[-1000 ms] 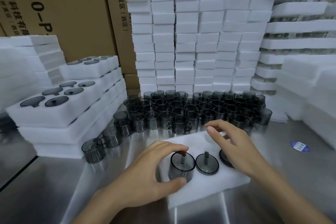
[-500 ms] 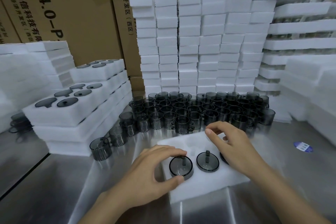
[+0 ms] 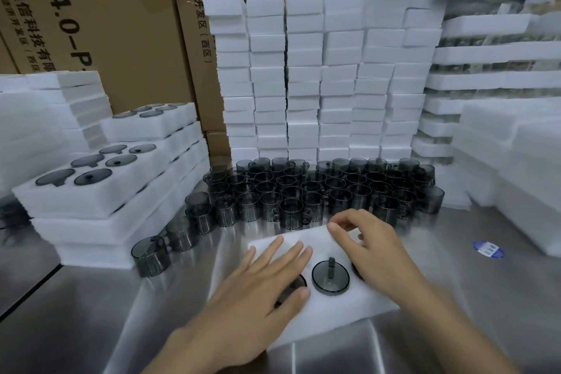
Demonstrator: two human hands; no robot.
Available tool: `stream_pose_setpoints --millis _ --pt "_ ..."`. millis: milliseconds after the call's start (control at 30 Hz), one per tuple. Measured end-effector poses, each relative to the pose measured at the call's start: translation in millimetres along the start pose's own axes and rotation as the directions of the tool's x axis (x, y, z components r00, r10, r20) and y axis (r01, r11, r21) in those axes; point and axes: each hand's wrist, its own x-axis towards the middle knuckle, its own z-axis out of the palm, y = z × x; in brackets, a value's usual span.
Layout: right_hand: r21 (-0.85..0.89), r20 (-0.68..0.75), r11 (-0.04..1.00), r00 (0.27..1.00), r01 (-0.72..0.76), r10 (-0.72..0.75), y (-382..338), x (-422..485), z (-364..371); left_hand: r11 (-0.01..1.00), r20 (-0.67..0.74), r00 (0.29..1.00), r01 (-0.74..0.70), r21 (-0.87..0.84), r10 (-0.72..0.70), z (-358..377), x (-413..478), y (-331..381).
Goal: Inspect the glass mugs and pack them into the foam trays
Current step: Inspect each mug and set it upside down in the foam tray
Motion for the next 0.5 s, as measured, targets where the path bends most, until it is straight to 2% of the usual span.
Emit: stream_pose_setpoints --millis 167,300,367,400,467,500 --pt "-0.048 0.011 0.999 1.000 -0.018 0.019 -2 -1 0 0.999 0.097 0.994 0.044 0.016 -0.046 -10 5 1" --pt "-0.085 0.020 0.996 0.999 -0.040 0.042 -3 -2 -2 0.996 0.105 0.991 0.083 -0.014 -0.081 -22 -3 -15" --pt "-0.087 0.030 0.995 0.998 -0.047 0.050 -2 -2 -3 0.980 -0.003 0.980 0.201 0.005 -0.201 -35 -16 -44" --pt "-0.086 0.031 0.995 0.998 -0.049 0.052 -2 -2 -3 0.960 -0.117 0.956 0.276 0.050 -0.268 -41 -26 -62" --pt "-0.080 0.038 0.995 0.998 -0.052 0.055 -2 -2 -2 0.896 -0.350 0.878 0.406 0.182 -0.327 -45 -52 -94" --pt "-0.082 0.044 0.995 0.998 -0.049 0.052 -2 -2 -2 0.854 -0.390 0.847 0.468 0.226 -0.361 -44 -66 -105"
